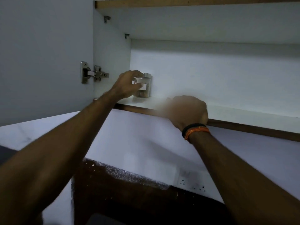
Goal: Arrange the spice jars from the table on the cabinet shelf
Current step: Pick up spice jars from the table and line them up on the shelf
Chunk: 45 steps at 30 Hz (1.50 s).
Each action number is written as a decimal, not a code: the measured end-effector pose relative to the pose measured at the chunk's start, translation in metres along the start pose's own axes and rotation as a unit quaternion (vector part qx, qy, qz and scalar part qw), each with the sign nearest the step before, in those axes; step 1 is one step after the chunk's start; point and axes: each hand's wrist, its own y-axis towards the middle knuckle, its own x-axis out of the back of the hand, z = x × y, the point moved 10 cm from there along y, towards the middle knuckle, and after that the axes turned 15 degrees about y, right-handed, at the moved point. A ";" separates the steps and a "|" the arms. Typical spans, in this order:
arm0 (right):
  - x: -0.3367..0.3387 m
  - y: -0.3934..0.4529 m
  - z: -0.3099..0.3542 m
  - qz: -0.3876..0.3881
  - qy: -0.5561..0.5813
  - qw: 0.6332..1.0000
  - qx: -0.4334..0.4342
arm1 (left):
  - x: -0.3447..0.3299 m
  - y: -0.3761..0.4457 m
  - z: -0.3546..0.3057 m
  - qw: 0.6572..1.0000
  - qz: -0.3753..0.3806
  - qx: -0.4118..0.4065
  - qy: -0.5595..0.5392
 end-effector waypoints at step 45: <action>-0.078 -0.621 0.119 0.566 0.288 0.726 -0.266 | -0.166 -0.679 -0.043 0.862 0.425 0.257 -0.103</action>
